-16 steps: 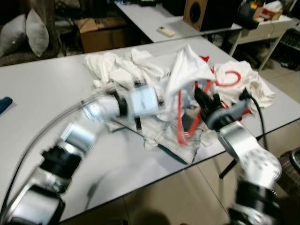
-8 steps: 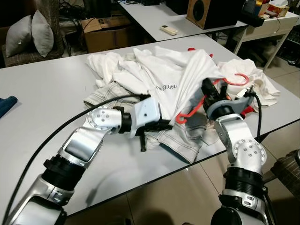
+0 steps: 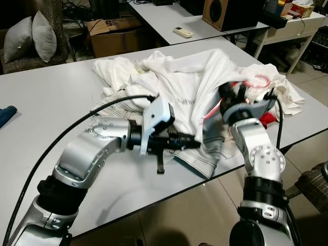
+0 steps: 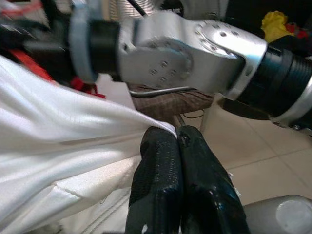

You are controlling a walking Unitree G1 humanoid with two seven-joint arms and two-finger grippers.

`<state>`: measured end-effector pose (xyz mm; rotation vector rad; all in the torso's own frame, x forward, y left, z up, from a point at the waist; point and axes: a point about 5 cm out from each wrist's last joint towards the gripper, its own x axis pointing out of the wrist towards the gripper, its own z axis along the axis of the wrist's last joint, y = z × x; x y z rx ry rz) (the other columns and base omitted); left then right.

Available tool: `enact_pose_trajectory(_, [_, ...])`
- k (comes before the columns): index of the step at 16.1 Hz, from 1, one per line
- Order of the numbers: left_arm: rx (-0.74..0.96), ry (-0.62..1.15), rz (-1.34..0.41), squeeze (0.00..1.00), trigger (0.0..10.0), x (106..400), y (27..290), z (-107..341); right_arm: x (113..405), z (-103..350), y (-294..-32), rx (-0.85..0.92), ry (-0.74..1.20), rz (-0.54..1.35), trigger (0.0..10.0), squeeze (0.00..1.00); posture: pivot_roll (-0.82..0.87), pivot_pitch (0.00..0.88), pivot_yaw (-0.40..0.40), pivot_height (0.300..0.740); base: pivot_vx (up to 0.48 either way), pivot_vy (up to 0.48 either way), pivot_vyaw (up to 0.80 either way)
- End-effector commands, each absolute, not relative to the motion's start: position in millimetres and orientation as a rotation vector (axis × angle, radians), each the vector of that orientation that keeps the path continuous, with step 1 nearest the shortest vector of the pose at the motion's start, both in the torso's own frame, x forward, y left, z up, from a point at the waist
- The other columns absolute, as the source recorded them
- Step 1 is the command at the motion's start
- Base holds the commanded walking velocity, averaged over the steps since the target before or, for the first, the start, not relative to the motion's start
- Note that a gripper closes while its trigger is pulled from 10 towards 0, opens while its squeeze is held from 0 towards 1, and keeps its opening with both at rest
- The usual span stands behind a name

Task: Hang hanger

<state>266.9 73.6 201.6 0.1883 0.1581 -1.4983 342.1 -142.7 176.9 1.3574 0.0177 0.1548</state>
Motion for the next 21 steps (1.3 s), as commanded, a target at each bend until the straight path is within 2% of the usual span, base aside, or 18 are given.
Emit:
enact_pose_trajectory(1, [0.191,0.154,-1.549,0.0,0.0,261,64,201,347,191,-136,1.402,-0.029,0.18,10.0,0.0,-0.01,0.011,0.023,0.74,0.0,0.0,0.0])
enact_pose_trajectory(4, [0.102,0.098,-1.503,0.0,0.0,266,51,211,345,189,-126,1.338,0.008,0.211,10.0,0.0,-0.02,0.015,0.021,0.74,0.0,0.0,0.0])
enact_pose_trajectory(6, [0.124,0.08,-1.432,0.0,0.0,275,53,215,343,187,-121,1.304,0.028,0.229,10.0,0.0,-0.02,0.015,0.021,0.74,0.0,0.0,0.0])
enact_pose_trajectory(7, [0.127,0.062,-1.469,0.0,0.0,272,55,219,342,186,-121,1.296,0.038,0.221,10.0,0.0,-0.02,0.02,0.02,0.74,0.0,0.0,0.0])
enact_pose_trajectory(9, [0.098,0.022,-1.531,0.0,3.1,263,45,229,342,184,-118,1.259,0.059,0.226,10.0,0.0,-0.02,0.019,0.018,0.74,0.0,0.0,0.0])
enact_pose_trajectory(10, [0.112,-0.003,-1.524,0.0,10.0,262,37,232,341,184,-114,1.246,0.07,0.237,10.0,0.0,-0.02,0.018,0.018,0.74,0.0,0.0,0.0])
enact_pose_trajectory(12, [0.104,-0.025,-1.52,0.0,10.0,261,29,237,340,183,-108,1.222,0.083,0.251,10.0,0.0,-0.02,0.016,0.019,0.74,0.0,0.0,0.0])
enact_pose_trajectory(13, [0.072,-0.024,-1.536,0.96,10.0,260,35,245,338,181,-112,1.225,0.083,0.234,10.0,0.0,-0.03,0.013,0.018,0.74,0.0,0.0,0.0])
enact_pose_trajectory(14, [0.072,-0.018,-1.544,1.0,10.0,259,37,247,338,180,-113,1.227,0.084,0.23,10.0,0.0,-0.03,0.013,0.018,0.74,0.0,0.0,0.0])
enact_pose_trajectory(17, [0.086,0.088,-1.601,1.0,10.0,245,50,243,337,175,-122,1.221,0.09,0.207,10.0,0.0,-0.02,0.015,0.009,0.74,0.0,0.0,0.0])
enact_pose_trajectory(21, [0.077,0.141,-1.544,1.0,10.0,247,56,240,337,174,-126,1.16,0.103,0.203,10.0,0.0,-0.01,0.014,-0.001,0.74,0.0,0.0,0.0])
